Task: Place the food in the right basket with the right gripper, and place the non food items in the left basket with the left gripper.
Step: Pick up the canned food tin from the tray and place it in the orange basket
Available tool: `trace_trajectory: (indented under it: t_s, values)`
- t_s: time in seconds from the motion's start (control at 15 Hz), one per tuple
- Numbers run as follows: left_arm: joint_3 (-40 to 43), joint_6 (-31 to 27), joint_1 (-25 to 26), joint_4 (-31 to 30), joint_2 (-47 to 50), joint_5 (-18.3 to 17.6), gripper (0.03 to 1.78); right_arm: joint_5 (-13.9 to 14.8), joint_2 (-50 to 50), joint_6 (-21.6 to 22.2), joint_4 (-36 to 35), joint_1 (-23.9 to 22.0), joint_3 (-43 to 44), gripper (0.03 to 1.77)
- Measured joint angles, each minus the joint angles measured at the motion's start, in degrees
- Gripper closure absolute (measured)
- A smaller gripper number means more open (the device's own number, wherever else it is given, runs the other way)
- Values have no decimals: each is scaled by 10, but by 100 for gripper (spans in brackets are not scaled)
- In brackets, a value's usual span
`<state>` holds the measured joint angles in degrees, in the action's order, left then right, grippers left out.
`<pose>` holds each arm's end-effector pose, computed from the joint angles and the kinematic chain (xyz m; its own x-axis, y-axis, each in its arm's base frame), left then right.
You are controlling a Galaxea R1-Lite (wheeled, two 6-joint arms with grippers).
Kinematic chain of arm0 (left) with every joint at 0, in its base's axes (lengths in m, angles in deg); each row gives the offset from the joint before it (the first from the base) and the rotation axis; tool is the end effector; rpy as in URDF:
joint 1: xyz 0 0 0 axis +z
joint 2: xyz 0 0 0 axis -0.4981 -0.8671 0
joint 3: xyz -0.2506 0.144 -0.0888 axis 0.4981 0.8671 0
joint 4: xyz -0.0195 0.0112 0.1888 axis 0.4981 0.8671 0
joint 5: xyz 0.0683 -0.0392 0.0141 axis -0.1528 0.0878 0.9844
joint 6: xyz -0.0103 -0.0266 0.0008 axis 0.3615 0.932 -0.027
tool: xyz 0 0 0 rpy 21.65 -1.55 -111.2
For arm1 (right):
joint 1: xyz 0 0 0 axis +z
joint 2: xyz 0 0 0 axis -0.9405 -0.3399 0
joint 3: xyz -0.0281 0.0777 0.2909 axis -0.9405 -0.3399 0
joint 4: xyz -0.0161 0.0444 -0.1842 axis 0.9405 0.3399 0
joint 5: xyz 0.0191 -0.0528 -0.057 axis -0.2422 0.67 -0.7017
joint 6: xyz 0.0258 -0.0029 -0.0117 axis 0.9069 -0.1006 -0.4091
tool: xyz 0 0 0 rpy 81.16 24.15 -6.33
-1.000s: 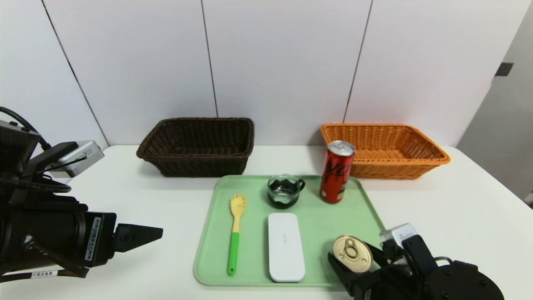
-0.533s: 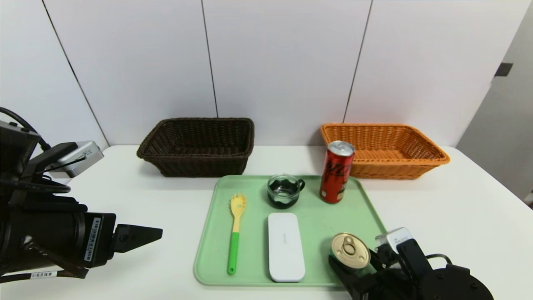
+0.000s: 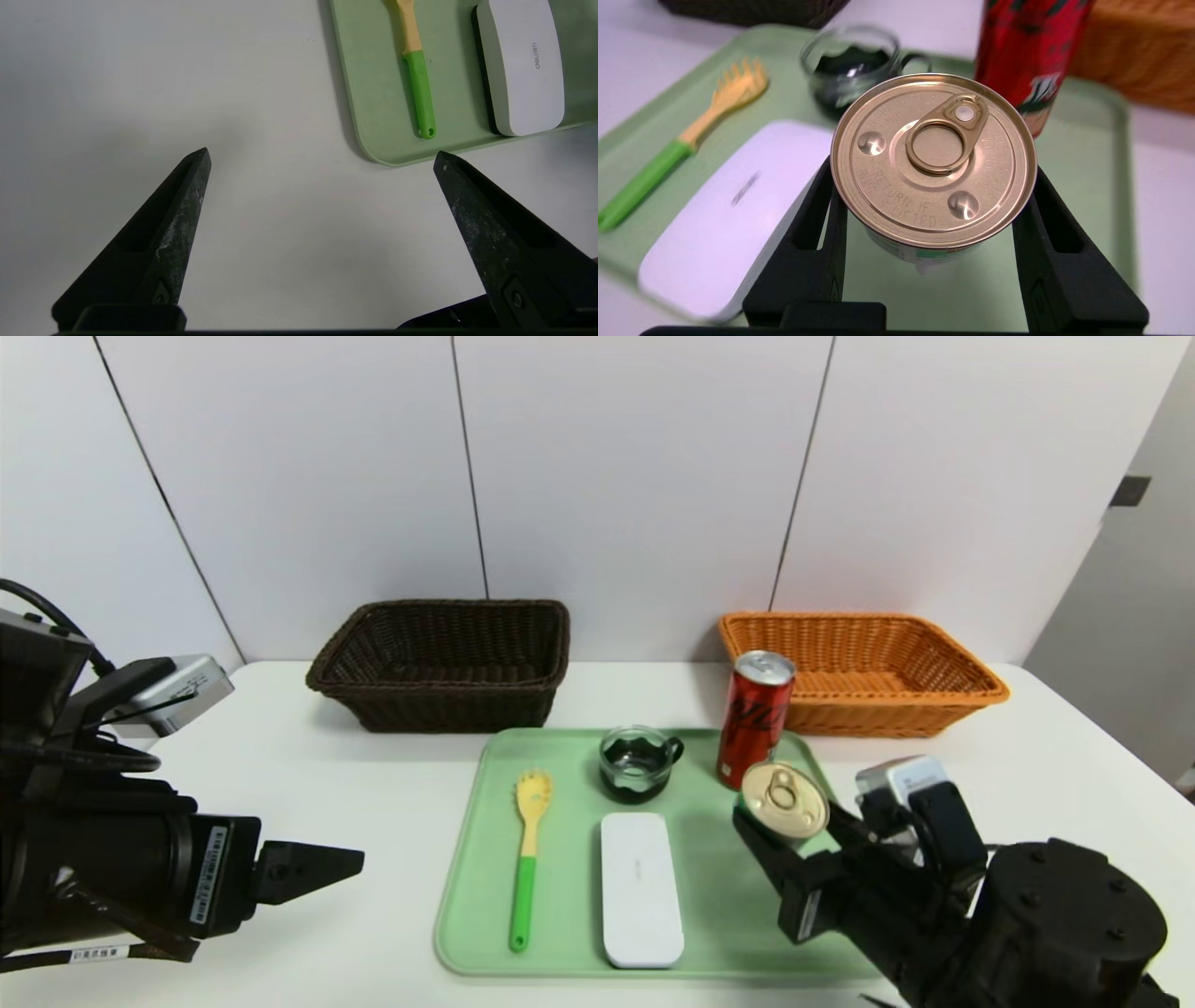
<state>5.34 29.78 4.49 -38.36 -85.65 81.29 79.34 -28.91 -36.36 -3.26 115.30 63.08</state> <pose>0.1435 -0.0679 0.2274 0.6671 -0.3146 -0.6753 0.2160 0.9492 -0.2288 0.1759 0.1601 0.1009 0.9286 0.3486 -0.1268 -0.3477 0.9371 0.0301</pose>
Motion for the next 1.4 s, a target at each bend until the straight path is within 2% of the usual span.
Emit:
trace_trajectory:
  t_s: [0.13, 0.27, 0.73, 0.93, 1.13, 1.27, 1.4]
  values:
    - [0, 0, 0, 0, -1, 0, 12, -18, 30, -22, 32, -34, 39, 83]
    - [0, -1, 0, 0, -2, 0, 12, -29, 69, -25, 95, -48, 86, 83]
    - [1, 0, 0, 0, -10, 0, 12, -55, 197, -22, 463, -64, 334, 83]
    - [-1, 0, -1, -1, -14, 0, 12, -86, 191, -16, 589, -146, 443, 83]
    - [-2, 0, 0, -2, -20, 0, 12, -135, 142, -14, 657, -252, 540, 83]
    - [-2, 1, 0, -7, -26, -1, 12, -171, 96, -14, 692, -307, 593, 83]
    - [-1, 3, 0, -27, -34, -3, 12, -189, 45, -12, 704, -345, 638, 83]
